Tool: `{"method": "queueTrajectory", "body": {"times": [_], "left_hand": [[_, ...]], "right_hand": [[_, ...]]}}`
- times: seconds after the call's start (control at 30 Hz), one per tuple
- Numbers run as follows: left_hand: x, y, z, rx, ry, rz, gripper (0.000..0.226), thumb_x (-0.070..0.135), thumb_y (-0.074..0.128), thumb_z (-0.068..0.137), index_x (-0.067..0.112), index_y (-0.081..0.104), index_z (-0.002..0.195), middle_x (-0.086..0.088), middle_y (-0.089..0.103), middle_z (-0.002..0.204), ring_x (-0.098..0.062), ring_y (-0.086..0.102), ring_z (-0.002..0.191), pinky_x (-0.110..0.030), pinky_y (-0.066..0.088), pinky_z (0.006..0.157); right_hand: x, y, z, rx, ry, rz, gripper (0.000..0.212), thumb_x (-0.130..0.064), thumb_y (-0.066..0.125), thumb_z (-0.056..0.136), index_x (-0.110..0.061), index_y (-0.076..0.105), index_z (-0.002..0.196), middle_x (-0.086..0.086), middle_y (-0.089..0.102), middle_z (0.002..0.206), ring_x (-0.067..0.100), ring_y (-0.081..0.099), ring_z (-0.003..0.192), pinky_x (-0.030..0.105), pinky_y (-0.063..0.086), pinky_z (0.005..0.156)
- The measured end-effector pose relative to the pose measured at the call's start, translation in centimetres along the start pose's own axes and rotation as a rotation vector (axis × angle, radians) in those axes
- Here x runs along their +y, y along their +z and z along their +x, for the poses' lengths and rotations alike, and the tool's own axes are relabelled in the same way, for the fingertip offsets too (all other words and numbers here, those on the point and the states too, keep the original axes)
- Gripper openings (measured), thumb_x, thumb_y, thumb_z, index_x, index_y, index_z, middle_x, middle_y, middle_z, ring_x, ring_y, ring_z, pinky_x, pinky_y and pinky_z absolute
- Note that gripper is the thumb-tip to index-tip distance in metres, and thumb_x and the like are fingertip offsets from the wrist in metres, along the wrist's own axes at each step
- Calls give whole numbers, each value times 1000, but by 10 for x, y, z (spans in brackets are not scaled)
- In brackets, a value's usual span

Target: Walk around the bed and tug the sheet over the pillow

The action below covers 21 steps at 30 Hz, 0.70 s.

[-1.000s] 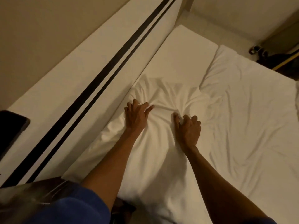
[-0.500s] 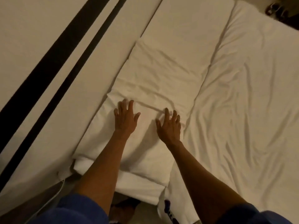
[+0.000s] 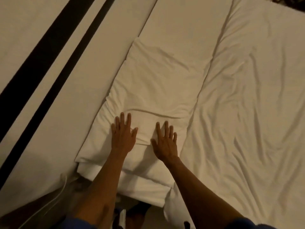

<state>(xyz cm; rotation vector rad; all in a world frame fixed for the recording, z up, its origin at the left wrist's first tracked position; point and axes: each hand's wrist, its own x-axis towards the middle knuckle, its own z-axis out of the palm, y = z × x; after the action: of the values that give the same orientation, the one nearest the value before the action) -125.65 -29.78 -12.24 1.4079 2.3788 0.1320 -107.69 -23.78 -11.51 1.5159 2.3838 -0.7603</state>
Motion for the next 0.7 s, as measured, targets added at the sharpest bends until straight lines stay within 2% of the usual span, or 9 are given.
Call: {"method": "queueTrajectory", "body": {"times": [0.13, 0.3, 0.4, 0.6, 0.7], "left_hand": [[4, -26, -33, 0, -20, 53, 63, 43, 35, 99, 11, 22, 153, -21, 23, 157, -45, 23, 142, -60, 23, 113], [52, -74, -113, -105, -56, -1, 69, 49, 30, 99, 18, 2, 155, -13, 4, 162, -36, 4, 148, -51, 8, 118], [100, -93, -163, -133, -48, -32, 71, 56, 23, 98, 21, 0, 155, -10, 2, 163, -33, 1, 149, -50, 5, 119], [214, -119, -256, -64, -1, -49, 97, 74, -16, 77, 21, 6, 155, -8, 8, 163, -31, 5, 149, -49, 4, 120], [263, -123, -290, -77, 70, -12, 99, 75, -22, 73, 22, -1, 154, -5, -1, 163, -28, -2, 150, -48, -1, 121]], "right_hand": [[14, -18, -31, 6, 59, -67, 68, -50, 24, 104, -19, -4, 158, 18, -8, 165, 38, -12, 151, 53, -2, 123], [42, -81, -93, 58, 77, -43, 69, -55, 20, 103, -18, 1, 159, 16, -2, 166, 37, -8, 152, 51, -1, 122], [66, -120, -144, 83, 82, -22, 71, -57, 20, 102, -18, 2, 159, 15, -1, 166, 36, -8, 152, 51, -1, 123], [127, -184, -249, 159, 109, 32, 71, -60, 19, 101, -21, 4, 159, 14, -2, 166, 34, -9, 152, 51, -3, 123], [172, -210, -303, 229, 154, 41, 71, -61, 18, 100, -24, 1, 159, 13, -5, 166, 33, -9, 152, 51, -4, 122]]}}
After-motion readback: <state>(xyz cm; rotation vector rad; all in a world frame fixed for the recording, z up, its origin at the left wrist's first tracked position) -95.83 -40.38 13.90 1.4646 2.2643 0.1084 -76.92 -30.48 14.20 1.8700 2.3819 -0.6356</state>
